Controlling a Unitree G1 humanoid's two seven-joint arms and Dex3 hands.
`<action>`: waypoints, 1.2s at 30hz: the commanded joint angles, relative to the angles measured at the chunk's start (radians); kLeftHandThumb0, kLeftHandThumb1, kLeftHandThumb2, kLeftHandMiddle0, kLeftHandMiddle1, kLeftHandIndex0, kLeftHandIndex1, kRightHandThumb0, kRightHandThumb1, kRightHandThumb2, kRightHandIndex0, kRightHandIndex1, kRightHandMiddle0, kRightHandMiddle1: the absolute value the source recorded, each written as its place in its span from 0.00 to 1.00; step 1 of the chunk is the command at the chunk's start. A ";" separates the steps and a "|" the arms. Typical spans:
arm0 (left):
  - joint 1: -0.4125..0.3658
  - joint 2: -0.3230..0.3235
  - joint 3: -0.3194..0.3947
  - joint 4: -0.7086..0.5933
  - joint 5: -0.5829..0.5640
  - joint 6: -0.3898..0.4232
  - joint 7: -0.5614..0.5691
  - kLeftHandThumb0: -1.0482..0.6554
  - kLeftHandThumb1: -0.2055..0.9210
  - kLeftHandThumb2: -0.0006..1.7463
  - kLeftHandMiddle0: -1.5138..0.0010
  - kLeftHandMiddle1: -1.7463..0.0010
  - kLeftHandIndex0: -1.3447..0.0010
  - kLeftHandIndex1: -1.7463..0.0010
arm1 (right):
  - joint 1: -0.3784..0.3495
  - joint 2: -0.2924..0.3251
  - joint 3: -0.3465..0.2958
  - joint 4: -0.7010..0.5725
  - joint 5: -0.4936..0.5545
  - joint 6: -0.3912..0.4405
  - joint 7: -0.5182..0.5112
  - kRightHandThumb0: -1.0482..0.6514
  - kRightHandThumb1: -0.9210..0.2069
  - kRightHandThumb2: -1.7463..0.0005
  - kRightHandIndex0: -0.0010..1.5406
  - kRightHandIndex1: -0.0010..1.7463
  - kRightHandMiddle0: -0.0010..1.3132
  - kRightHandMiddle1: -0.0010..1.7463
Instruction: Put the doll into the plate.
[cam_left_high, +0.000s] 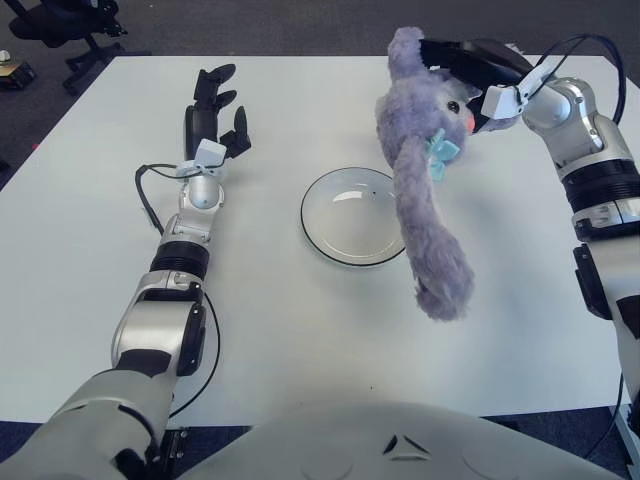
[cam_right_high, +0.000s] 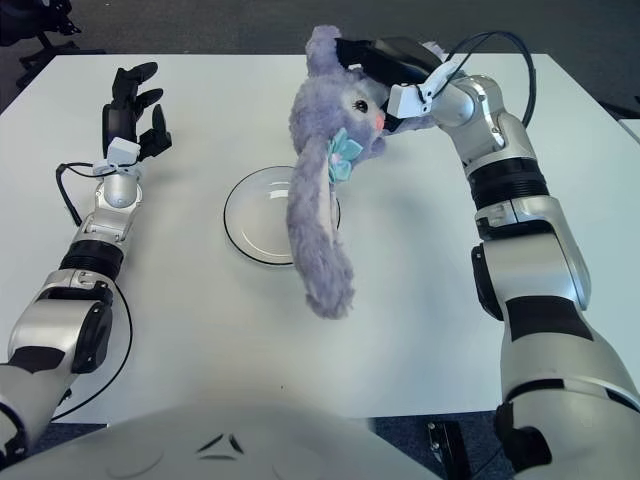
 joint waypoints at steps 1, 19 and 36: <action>0.006 -0.004 -0.005 -0.007 0.009 0.000 0.015 0.24 1.00 0.48 0.72 0.60 0.86 0.53 | -0.041 0.013 0.005 0.012 0.005 -0.007 0.006 0.87 0.44 0.33 0.33 1.00 0.44 1.00; 0.029 -0.028 -0.024 -0.051 0.017 0.038 0.026 0.24 1.00 0.48 0.73 0.59 0.86 0.52 | 0.005 0.064 0.070 -0.095 -0.043 0.059 0.058 0.87 0.42 0.34 0.33 1.00 0.43 1.00; 0.045 -0.042 -0.035 -0.087 0.017 0.072 0.016 0.24 1.00 0.48 0.74 0.57 0.87 0.52 | 0.034 0.080 0.096 -0.222 -0.048 0.137 0.117 0.86 0.37 0.39 0.30 1.00 0.41 1.00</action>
